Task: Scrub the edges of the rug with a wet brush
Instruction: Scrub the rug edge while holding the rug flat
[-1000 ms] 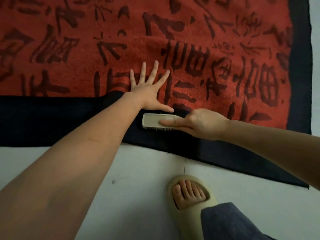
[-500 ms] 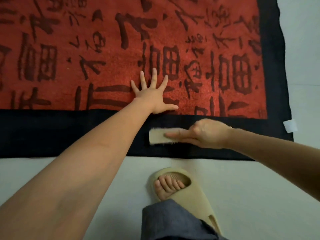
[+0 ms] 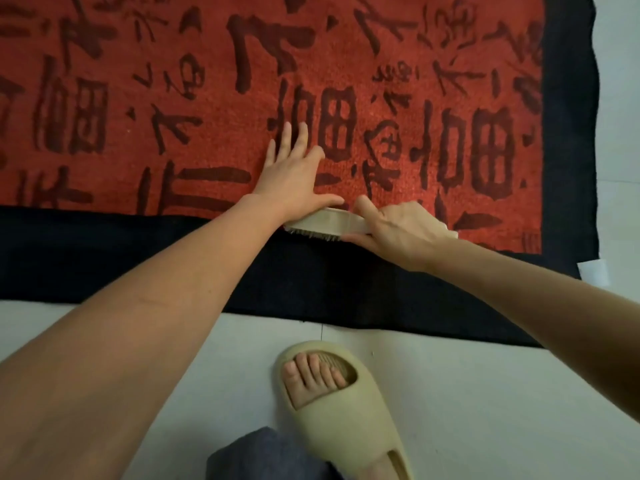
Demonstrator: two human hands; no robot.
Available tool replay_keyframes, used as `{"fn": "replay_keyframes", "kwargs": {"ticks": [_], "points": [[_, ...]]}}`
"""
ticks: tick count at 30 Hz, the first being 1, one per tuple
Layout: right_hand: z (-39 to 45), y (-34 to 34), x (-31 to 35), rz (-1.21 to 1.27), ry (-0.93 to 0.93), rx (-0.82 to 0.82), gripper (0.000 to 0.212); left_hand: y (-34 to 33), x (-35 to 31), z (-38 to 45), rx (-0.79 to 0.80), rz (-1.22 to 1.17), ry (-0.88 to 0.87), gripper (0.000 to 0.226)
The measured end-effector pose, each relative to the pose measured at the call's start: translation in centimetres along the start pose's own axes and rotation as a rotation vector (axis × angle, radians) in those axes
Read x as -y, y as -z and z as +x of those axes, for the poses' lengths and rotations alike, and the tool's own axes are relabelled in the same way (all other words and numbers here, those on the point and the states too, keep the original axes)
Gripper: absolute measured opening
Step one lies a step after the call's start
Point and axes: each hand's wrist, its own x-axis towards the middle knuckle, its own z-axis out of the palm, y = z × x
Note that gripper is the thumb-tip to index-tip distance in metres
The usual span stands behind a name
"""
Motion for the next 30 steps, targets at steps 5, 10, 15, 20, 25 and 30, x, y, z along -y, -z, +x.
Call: {"fn": "replay_keyframes", "kwargs": {"ticks": [5,10,15,20,25,30], "points": [[2.6,0.8,-0.9,-0.005,-0.059,0.072,0.062,0.9,0.2,0.9,0.113,-0.092,0.115,0.114],[4.2,0.2,0.4,-0.008,-0.171,0.011,0.071,0.6,0.2,0.8,0.165,-0.052,0.150,0.125],[-1.8,-0.8,1.2,0.017,-0.044,0.226,0.070,0.8,-0.5,0.6,0.220,-0.010,0.188,0.140],[-2.9,1.0,-1.2,-0.136,-0.072,0.200,0.066,-0.7,-4.8,1.6,0.154,0.046,0.134,0.151],[-7.1,-2.6,-0.4,-0.174,-0.165,0.068,0.033,-2.4,-6.9,1.9,0.173,0.052,0.098,0.146],[-7.4,-2.9,-3.2,-0.205,-0.243,-0.303,0.047,-2.4,-6.9,2.1,0.153,0.070,0.107,0.146]]}}
